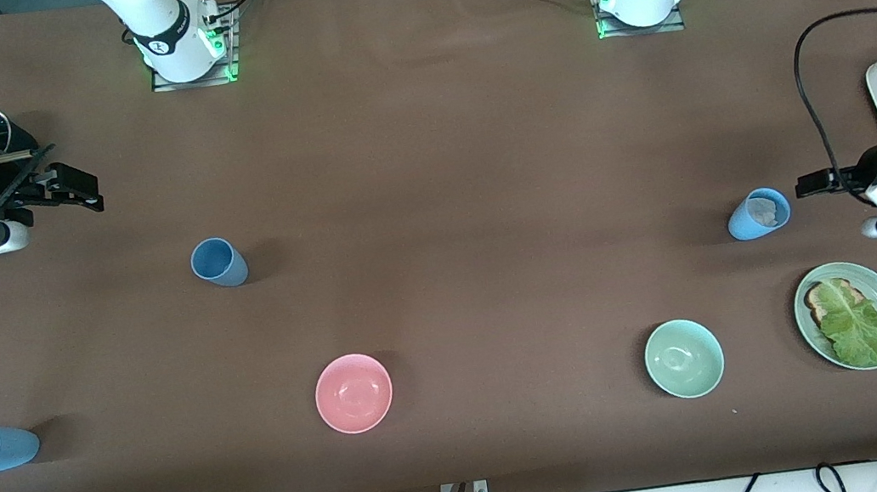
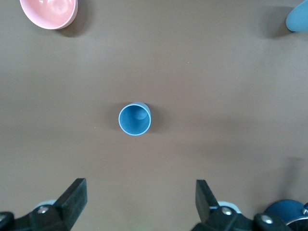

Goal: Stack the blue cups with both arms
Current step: 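Lower the left gripper onto the tissue-filled blue cup and grasp it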

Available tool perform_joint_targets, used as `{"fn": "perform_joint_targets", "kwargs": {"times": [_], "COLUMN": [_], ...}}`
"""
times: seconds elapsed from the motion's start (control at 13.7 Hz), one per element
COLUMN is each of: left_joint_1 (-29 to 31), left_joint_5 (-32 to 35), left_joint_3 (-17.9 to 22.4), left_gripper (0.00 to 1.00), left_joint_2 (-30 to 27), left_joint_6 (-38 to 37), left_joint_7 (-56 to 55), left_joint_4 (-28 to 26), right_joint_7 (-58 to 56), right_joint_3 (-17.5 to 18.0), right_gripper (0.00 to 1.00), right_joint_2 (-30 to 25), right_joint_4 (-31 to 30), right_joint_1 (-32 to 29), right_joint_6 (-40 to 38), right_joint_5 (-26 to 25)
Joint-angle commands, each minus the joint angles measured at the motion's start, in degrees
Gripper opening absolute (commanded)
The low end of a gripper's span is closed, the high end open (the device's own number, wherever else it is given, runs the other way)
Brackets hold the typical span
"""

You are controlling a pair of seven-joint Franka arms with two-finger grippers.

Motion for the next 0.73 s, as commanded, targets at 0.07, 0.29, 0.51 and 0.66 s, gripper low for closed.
{"fn": "perform_joint_targets", "kwargs": {"times": [0.07, 0.29, 0.51, 0.66], "left_joint_1": [1.77, 1.77, 1.77, 1.85], "left_joint_5": [1.18, 1.18, 0.83, 1.09], "left_joint_3": [-0.49, -0.58, -0.93, -0.85], "left_gripper": [1.0, 1.0, 1.0, 0.97], "left_joint_2": [1.89, 4.18, 4.01, 4.27], "left_joint_6": [4.89, 7.09, 10.68, 14.9], "left_joint_7": [3.2, 3.2, 3.2, 3.46], "left_joint_4": [-2.93, -4.15, -8.1, -10.13], "right_joint_7": [-0.28, -0.2, -0.2, -0.2], "right_joint_3": [0.01, 0.1, 0.1, 0.1], "right_gripper": [1.0, 1.0, 1.0, 1.0], "right_joint_2": [-0.75, -0.66, -0.22, 0.57], "right_joint_4": [-2.08, -3.49, -4.37, -4.37], "right_joint_1": [-0.23, -0.14, -0.14, -0.14], "right_joint_6": [1.94, 3.44, 5.19, 6.16], "right_joint_5": [0.33, 0.33, 0.33, 0.33]}}
